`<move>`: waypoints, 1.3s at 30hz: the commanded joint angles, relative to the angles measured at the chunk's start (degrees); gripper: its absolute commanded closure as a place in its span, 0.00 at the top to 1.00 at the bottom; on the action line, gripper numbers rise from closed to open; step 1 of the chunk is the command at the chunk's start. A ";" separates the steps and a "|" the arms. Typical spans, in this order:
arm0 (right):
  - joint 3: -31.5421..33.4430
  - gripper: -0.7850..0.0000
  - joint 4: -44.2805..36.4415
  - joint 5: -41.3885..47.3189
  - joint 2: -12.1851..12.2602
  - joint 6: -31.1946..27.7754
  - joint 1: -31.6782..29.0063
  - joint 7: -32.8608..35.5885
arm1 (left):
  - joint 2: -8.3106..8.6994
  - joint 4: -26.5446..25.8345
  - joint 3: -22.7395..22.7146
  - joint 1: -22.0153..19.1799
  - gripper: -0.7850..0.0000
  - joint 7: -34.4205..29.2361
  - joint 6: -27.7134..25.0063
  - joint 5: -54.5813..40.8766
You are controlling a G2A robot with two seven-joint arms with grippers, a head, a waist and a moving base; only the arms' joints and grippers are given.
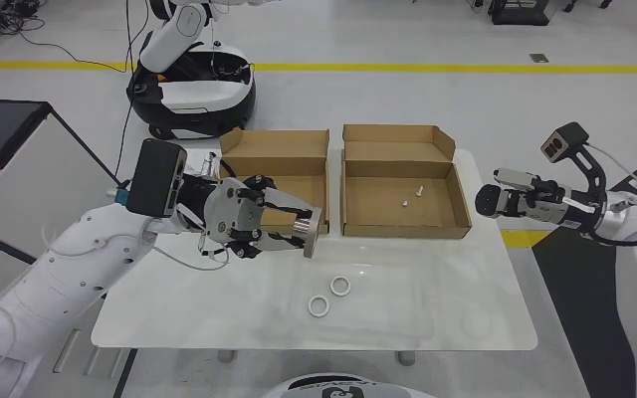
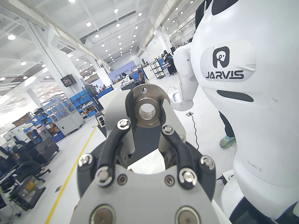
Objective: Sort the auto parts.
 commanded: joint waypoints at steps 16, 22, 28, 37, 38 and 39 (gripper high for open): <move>0.00 1.00 0.00 0.00 0.00 0.00 0.00 0.00 | 0.13 0.82 -1.14 0.52 0.00 0.53 0.53 0.37; 0.00 1.00 0.00 0.00 0.00 0.00 0.00 0.00 | -0.90 -2.23 -1.78 2.70 0.00 2.00 2.04 -3.76; 0.00 1.00 0.00 0.00 0.00 0.00 0.00 0.00 | -2.07 -4.69 -4.34 5.46 0.00 3.46 3.49 -8.35; 0.00 1.00 0.00 0.00 0.00 0.00 0.00 0.00 | -4.80 -8.41 -9.88 10.80 0.00 3.17 3.19 -13.07; 0.00 1.00 0.00 0.00 0.00 0.00 0.00 0.00 | -5.22 -8.89 -10.55 11.40 0.00 3.01 3.03 -13.77; 0.00 1.00 0.00 0.00 0.00 0.00 0.00 0.00 | -5.61 -8.92 -11.26 11.98 0.00 2.51 2.53 -13.99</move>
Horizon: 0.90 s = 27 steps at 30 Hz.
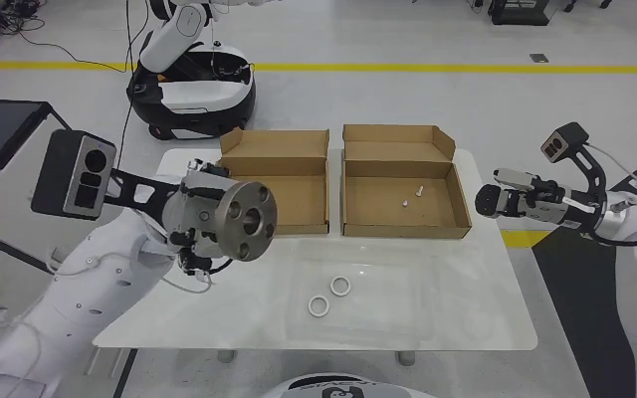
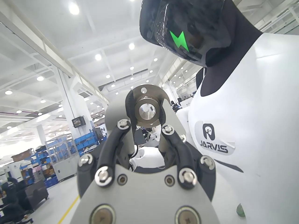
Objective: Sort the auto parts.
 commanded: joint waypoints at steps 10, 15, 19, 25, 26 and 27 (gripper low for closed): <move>0.00 1.00 0.00 0.00 0.00 0.00 0.00 0.00 | -4.08 0.12 -6.25 5.65 0.00 -2.99 -2.97 1.03; 0.00 1.00 0.00 0.00 0.00 0.00 0.00 0.00 | -3.93 2.38 -5.62 6.70 0.00 -2.99 -2.97 8.27; 0.00 1.00 0.00 0.00 0.00 0.00 0.00 0.00 | -3.21 3.32 -4.57 7.02 0.00 -2.99 -2.97 10.51; 0.00 1.00 0.00 0.00 0.00 0.00 0.00 0.00 | -3.02 1.09 -5.12 7.04 0.00 -2.99 -2.97 5.87; 0.00 1.00 0.00 0.00 0.00 0.00 0.00 0.00 | -3.18 0.25 -5.35 7.14 0.00 -2.98 -2.97 4.28; 0.00 1.00 0.00 0.00 0.00 0.00 0.00 0.00 | -3.41 -0.33 -5.80 7.28 0.00 -2.98 -2.97 2.72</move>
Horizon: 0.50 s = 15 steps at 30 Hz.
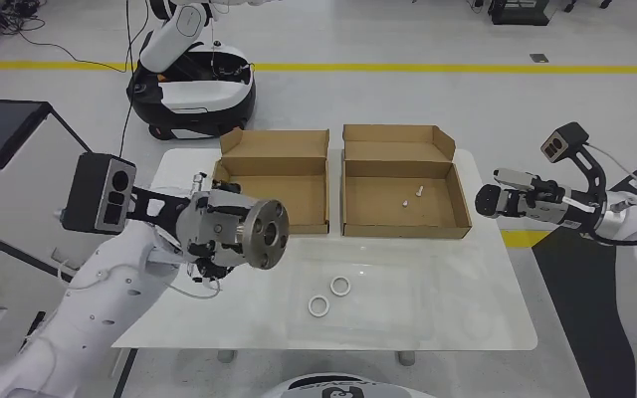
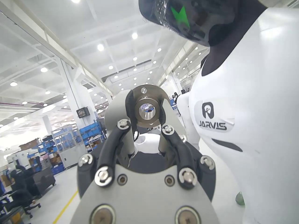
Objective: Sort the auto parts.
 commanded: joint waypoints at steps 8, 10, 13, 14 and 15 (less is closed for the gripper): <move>0.00 1.00 0.00 0.00 0.00 0.00 0.00 0.00 | -3.05 -4.32 -4.03 1.91 0.00 0.01 0.00 -8.45; 0.00 1.00 0.00 0.00 0.00 0.00 0.00 0.00 | -3.79 -4.82 -4.57 2.23 0.00 0.01 0.00 -8.73; 0.00 1.00 0.00 0.00 0.00 0.00 0.00 0.00 | -4.68 -4.81 -4.95 2.50 0.00 0.01 0.00 -8.16; 0.00 1.00 0.00 0.00 0.00 0.00 0.00 0.00 | -4.87 -4.58 -4.99 2.54 0.00 0.00 0.00 -7.52; 0.00 1.00 0.00 0.00 0.00 0.00 0.00 0.00 | -4.96 -4.36 -4.96 2.58 0.00 0.00 0.00 -7.01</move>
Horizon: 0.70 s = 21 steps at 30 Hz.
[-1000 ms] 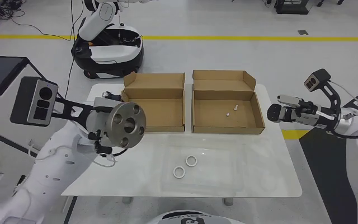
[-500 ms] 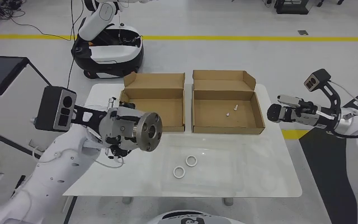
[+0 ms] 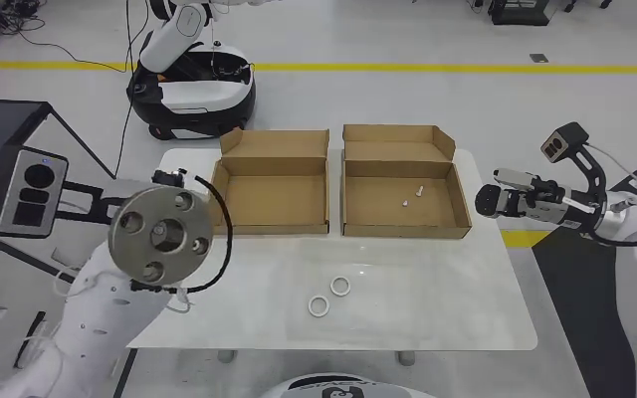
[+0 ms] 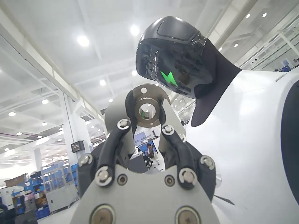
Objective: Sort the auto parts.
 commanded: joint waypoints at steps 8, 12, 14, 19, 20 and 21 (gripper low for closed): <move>0.00 1.00 0.00 0.00 0.00 0.00 0.00 0.00 | 0.03 3.71 1.22 0.54 0.00 -0.01 0.00 3.73; 0.00 1.00 0.00 0.00 0.00 0.00 0.00 0.00 | 0.50 4.70 1.51 0.68 0.00 -0.01 0.00 5.03; 0.00 1.00 0.00 0.00 0.00 0.00 0.00 0.00 | 0.92 5.16 1.61 0.77 0.00 -0.01 0.00 5.80; 0.00 1.00 0.00 0.00 0.00 0.00 0.00 0.00 | 1.16 5.01 1.55 0.81 0.00 -0.01 0.00 5.40; 0.00 1.00 0.00 0.00 0.00 0.00 0.00 0.00 | 1.16 5.01 1.55 0.81 0.00 -0.01 0.00 5.40; 0.00 1.00 0.00 0.00 0.00 0.00 0.00 0.00 | 1.16 5.01 1.55 0.81 0.00 -0.01 0.00 5.40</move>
